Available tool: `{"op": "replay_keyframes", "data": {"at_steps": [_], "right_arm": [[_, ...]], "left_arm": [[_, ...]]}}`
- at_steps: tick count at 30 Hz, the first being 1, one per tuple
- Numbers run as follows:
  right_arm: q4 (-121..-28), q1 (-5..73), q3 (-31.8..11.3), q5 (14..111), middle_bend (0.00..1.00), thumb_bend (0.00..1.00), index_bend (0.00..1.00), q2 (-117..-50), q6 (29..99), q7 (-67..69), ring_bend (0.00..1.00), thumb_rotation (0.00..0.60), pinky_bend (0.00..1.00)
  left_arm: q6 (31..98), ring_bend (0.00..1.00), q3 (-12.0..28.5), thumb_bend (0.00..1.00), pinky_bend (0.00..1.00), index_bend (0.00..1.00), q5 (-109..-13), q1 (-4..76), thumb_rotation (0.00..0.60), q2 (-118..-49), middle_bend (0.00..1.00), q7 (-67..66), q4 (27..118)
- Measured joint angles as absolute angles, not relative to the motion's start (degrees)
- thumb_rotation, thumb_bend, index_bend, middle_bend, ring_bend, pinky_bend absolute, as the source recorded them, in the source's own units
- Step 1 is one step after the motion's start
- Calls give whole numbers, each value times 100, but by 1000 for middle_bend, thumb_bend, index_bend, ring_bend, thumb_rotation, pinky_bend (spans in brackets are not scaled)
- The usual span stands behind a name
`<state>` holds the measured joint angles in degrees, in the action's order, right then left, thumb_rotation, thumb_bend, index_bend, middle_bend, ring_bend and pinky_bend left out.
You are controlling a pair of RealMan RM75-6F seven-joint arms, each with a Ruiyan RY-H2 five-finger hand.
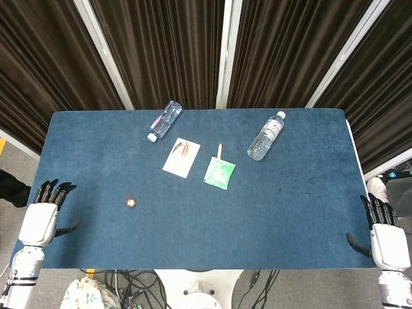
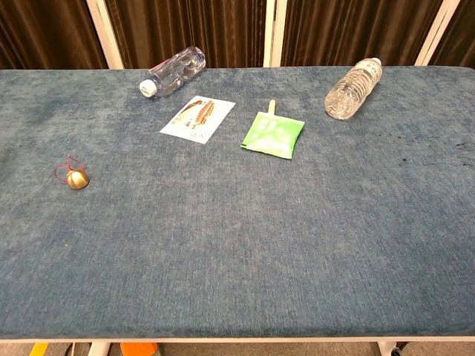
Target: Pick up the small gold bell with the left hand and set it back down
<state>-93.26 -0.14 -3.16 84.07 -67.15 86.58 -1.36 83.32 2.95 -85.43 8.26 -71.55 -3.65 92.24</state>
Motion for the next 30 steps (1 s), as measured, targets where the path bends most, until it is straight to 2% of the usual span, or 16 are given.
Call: {"op": "replay_keyframes", "data": {"at_steps": [15,30], "right_arm": [[-9402,-31,-345,8424,0,157,0,-6632,8716,-100,0,600,0],[-9389,-6,-318,8429,0,158,0,-6613,8644,-138,0,600,0]], "left_arm": [[7937,21,314,150,31,187,-8542,1070,600,-7169,144,-365,9377],[6717,22,571,152,31,200,-8258,1968,600,-7669,152,-263,9089]]}}
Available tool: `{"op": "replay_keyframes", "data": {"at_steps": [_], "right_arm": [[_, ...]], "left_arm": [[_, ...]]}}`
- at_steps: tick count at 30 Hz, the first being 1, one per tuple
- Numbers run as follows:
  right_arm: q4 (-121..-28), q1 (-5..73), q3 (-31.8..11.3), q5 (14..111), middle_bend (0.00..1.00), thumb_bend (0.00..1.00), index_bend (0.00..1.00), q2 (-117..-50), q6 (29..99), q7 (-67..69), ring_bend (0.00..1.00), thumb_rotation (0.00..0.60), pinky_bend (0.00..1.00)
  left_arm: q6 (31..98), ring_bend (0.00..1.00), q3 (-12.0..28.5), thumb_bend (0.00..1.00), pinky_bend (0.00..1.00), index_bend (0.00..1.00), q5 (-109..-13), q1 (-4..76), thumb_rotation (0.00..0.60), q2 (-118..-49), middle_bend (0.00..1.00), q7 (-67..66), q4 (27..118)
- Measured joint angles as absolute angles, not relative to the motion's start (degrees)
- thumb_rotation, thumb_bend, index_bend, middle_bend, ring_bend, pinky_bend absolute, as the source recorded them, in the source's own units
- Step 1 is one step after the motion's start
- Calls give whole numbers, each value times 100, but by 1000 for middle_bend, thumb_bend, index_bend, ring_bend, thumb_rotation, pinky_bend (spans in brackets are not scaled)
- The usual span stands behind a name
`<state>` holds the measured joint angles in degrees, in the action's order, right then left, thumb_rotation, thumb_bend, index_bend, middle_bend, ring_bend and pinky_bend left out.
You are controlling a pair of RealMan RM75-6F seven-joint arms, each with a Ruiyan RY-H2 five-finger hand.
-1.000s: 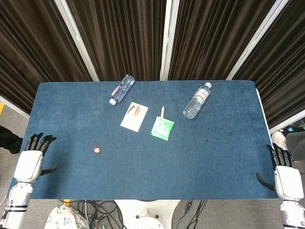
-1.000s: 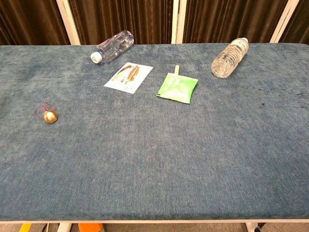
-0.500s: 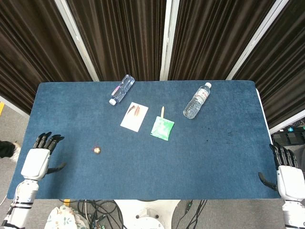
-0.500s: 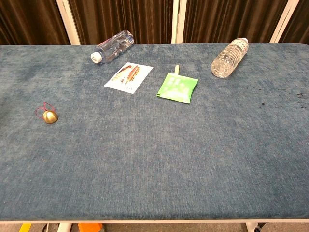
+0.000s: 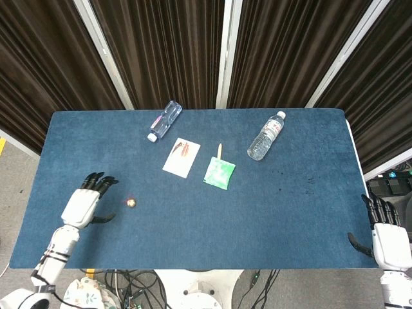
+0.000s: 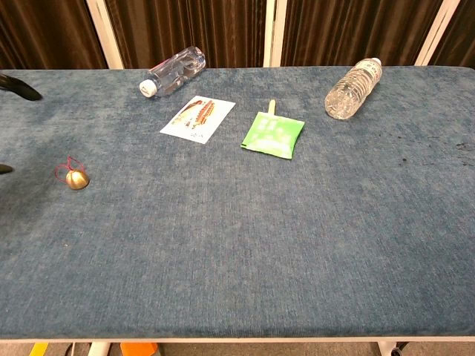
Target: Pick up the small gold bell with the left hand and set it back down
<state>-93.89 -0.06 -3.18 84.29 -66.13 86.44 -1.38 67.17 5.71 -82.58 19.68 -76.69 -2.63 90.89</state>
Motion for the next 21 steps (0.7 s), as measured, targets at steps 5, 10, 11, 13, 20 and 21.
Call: {"op": "replay_keyframes", "data": {"at_steps": [5,10,11,13,20,21], "right_arm": [[-9342,16,-320,8412,0,158,0,-6630,8598,-89,0,600,0],[-9310,21,-321,8401,0,158,0,-6640,8584,-65,0,600,0],[-9303,22,-319,8396,0,158,0,-6641,8577,-61,0,600,0],[-9294,23,-315,8392,0,159,0,-6643,8567,-55,0,600,0],[-9287,32,-311,8378,0,158,0,-6650,8541,-64,0,600,0],[-9289,34,-312,8376,0,158,0,-6651,8537,-67,0,600,0]], "left_arm": [[6284,22,625,152,31,203,-8003,2248,600,-7914,153,-277,8846],[6127,21,606,152,30,216,-7826,2376,600,-8107,154,-397,8622],[6127,22,594,152,31,227,-7809,2381,600,-8127,154,-403,8606],[6129,22,575,153,30,246,-7793,2387,600,-8151,155,-394,8576],[6098,22,543,160,30,317,-7757,2428,600,-8248,163,-267,8414],[6081,22,541,162,30,318,-7748,2439,600,-8266,164,-245,8383]]}}
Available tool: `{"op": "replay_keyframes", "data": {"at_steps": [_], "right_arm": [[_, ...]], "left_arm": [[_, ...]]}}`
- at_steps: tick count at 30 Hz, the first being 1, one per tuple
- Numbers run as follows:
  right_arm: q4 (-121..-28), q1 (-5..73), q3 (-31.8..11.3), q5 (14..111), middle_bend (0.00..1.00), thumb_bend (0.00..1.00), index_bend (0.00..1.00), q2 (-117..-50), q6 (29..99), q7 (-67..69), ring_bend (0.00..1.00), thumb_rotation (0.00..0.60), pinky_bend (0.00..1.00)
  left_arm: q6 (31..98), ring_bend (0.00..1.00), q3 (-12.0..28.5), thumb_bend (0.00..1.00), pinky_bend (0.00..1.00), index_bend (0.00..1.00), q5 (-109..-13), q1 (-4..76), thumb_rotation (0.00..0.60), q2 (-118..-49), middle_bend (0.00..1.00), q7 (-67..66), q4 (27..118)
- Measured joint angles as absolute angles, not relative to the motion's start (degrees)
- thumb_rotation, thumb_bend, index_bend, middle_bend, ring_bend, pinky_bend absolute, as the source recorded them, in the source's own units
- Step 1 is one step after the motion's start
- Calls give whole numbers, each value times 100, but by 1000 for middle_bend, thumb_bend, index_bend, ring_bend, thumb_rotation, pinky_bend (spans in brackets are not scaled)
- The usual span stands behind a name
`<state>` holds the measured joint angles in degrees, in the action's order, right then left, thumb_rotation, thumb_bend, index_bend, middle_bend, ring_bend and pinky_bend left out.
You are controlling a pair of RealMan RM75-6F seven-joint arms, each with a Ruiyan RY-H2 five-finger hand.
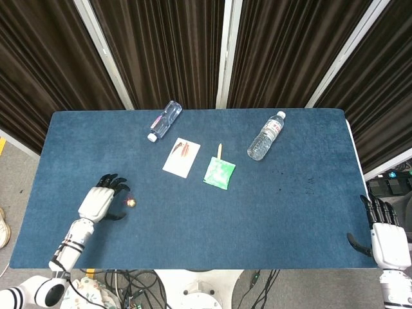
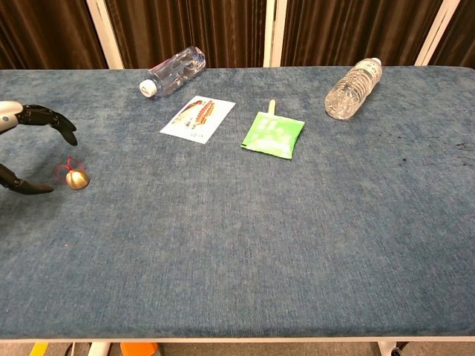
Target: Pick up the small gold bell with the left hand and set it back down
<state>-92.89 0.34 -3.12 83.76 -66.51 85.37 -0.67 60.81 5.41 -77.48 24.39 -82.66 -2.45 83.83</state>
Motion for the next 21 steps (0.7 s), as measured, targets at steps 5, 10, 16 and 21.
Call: {"op": "replay_keyframes", "data": {"at_steps": [5,10,16,21], "right_arm": [[-9282,40,-308,8361,0,159,0,-6665,8515,-74,0,600,0],[-9247,45,-302,8345,0,158,0,-6682,8489,-46,0,600,0],[-9198,53,-297,8330,0,159,0,-6708,8459,-5,0,600,0],[-9182,54,-299,8321,0,158,0,-6714,8454,8,0,600,0]], "left_arm": [[5952,22,545,223,31,347,-7682,2534,600,-8359,167,-139,8237],[5920,22,548,280,31,393,-7655,2593,600,-8380,171,-136,8210],[5896,22,545,307,31,417,-7609,2636,600,-8382,175,-176,8228],[5838,22,540,307,31,423,-7559,2682,600,-8423,177,-181,8197]]}}
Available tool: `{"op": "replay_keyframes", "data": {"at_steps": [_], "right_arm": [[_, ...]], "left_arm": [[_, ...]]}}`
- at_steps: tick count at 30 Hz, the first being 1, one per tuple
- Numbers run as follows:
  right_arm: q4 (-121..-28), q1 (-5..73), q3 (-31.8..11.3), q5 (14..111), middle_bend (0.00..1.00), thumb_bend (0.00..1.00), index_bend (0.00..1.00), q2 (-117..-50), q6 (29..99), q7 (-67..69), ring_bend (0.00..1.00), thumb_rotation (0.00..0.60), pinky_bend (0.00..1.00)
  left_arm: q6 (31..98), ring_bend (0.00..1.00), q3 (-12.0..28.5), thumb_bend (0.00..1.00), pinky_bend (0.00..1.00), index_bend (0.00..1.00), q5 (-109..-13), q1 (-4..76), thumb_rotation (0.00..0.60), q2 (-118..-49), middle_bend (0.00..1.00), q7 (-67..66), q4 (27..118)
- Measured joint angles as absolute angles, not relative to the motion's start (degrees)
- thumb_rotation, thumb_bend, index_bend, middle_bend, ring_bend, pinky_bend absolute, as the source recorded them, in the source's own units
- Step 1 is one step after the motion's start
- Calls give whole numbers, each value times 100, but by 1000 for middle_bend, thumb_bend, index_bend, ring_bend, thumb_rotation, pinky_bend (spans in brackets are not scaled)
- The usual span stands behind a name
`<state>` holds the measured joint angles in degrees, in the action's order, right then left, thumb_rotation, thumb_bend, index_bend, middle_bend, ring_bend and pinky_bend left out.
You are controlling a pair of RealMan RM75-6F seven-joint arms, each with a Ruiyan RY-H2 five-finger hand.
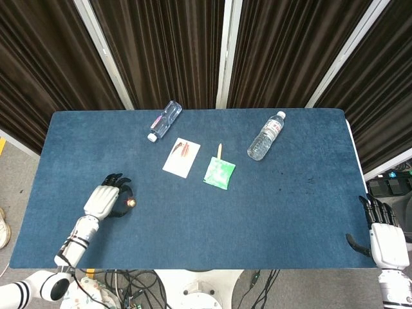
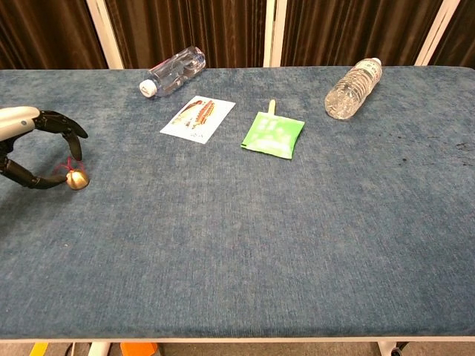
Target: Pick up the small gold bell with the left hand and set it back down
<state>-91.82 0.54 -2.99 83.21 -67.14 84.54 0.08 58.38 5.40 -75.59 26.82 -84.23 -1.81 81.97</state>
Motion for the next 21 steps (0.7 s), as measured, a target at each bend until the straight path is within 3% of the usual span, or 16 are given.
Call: {"op": "replay_keyframes", "data": {"at_steps": [21], "right_arm": [[-9171,59,-298,8302,0,159,0,-6720,8433,13,0,600,0]], "left_arm": [[5839,22,546,315,30,479,-7387,2762,600,-8471,195,-330,8152]]}}
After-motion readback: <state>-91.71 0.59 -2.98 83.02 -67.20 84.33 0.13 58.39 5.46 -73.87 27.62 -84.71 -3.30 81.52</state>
